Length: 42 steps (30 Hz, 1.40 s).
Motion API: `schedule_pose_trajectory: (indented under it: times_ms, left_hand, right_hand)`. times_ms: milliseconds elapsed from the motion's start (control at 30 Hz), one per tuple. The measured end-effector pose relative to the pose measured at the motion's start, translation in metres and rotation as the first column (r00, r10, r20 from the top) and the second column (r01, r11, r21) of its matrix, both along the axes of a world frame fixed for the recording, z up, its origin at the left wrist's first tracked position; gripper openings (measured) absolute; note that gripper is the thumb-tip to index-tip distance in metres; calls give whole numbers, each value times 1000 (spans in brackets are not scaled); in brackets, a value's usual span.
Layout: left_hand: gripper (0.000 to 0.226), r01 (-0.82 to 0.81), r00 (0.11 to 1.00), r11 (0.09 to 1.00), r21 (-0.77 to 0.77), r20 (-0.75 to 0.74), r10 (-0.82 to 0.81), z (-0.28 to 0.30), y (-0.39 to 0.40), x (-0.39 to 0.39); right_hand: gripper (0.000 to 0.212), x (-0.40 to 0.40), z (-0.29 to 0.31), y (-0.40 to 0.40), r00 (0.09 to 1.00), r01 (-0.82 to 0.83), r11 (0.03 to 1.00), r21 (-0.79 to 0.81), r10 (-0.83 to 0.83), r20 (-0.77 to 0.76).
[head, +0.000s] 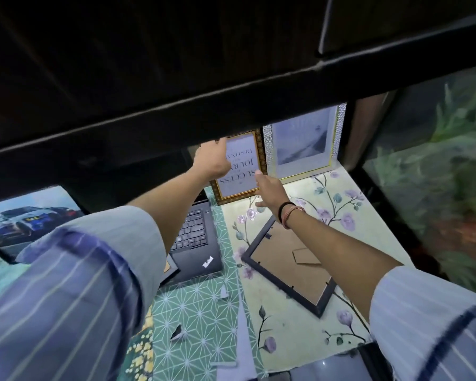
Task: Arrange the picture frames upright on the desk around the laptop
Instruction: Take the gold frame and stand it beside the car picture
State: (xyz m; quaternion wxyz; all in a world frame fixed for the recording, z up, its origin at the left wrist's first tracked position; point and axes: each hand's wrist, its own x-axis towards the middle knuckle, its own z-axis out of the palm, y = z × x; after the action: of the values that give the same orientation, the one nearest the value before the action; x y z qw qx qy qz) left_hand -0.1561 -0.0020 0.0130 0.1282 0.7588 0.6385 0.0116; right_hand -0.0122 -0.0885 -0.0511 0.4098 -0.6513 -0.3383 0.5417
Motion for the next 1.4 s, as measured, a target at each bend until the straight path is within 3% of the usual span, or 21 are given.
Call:
schedule_pose_trajectory:
  times_ms: [67, 133, 300, 500, 600, 700, 800, 900, 967, 1133, 1233, 1400]
  left_hand:
    - [82, 1, 999, 998, 69, -44, 2, -9, 5, 1]
    - [78, 18, 996, 990, 137, -94, -5, -12, 7, 2]
    - [32, 73, 988, 960, 270, -154, -32, -9, -1, -2]
    - [19, 45, 998, 987, 153, -50, -38, -2, -26, -6]
    - [21, -24, 999, 990, 142, 44, 18, 6, -42, -20]
    - [21, -165, 958, 986, 21, 242, 155, 12, -57, -46]
    - [12, -288, 794, 939, -186, 501, 343, 14, -78, -79]
    - [12, -344, 612, 881, -325, 634, 473, 13, -108, -115]
    - [13, -356, 503, 842, -404, 677, 537, 13, -130, -135]
    - [25, -423, 305, 772, -475, 728, 614, 6, -180, -207]
    - [20, -500, 182, 705, -503, 735, 653, 7, -207, -252]
    - [22, -591, -54, 549, -591, 708, 704, -3, -254, -344]
  right_hand:
    - [48, 7, -3, 0, 1000, 17, 1000, 7, -17, 12]
    - [59, 12, -6, -3, 999, 32, 999, 8, -32, 17]
    - [47, 13, -21, -15, 998, 66, 997, -43, -66, -1]
    - [21, 8, -40, -23, 977, 151, 975, -166, -172, -125]
    - [39, 10, -44, -25, 949, 199, 949, -245, -250, -194]
    - [61, 13, -47, -33, 923, 226, 919, -322, -308, -232]
    - [56, 10, -51, -44, 916, 145, 918, -368, -265, -300]
    - [21, -6, -41, -57, 905, 28, 969, -246, -129, -405]
    - [17, -17, -31, -62, 913, 4, 986, -167, -72, -402]
    - [21, -69, 3, -58, 946, -206, 976, -64, 182, -268]
    - [24, -117, 24, -50, 937, -325, 945, -19, 320, -141]
    - [25, -235, 54, -31, 820, -564, 825, 46, 551, 157]
